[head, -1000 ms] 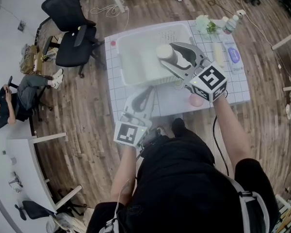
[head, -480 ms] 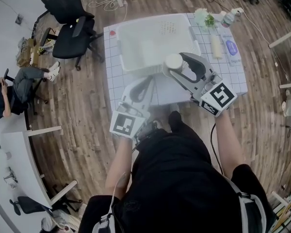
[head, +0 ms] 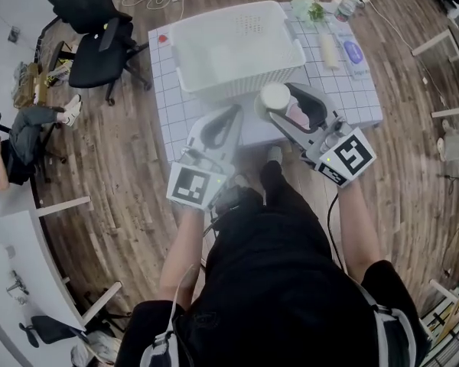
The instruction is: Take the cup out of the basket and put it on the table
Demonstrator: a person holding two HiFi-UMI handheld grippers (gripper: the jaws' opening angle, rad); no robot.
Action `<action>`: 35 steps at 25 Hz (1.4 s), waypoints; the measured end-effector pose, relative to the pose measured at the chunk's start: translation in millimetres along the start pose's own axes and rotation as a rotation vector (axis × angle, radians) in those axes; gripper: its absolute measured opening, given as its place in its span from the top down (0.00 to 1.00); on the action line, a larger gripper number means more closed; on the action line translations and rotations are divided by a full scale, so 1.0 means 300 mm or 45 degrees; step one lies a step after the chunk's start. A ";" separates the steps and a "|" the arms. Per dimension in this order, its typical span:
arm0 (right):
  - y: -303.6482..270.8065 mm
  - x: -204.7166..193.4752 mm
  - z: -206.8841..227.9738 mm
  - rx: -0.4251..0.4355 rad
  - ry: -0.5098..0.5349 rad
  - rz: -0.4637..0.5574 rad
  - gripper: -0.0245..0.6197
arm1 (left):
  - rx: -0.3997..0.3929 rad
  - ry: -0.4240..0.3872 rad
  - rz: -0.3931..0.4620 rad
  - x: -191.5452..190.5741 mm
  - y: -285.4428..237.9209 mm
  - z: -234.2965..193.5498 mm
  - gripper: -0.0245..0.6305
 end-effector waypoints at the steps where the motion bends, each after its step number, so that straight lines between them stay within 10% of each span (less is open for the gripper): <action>1: 0.011 0.002 -0.011 -0.003 0.002 0.001 0.58 | -0.008 -0.006 0.002 0.002 0.002 0.007 0.95; 35: 0.251 0.040 0.031 0.138 0.020 0.093 0.58 | 0.134 -0.066 0.027 0.069 -0.078 0.226 0.95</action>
Point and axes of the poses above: the fingertips, and each gripper's own axes: y backward along the fingers, z to its right, x out of its top, the point moved 3 cm from there along y, backward along the fingers, and after that the axes turned 6 degrees about -z, right-handed, at the moved point
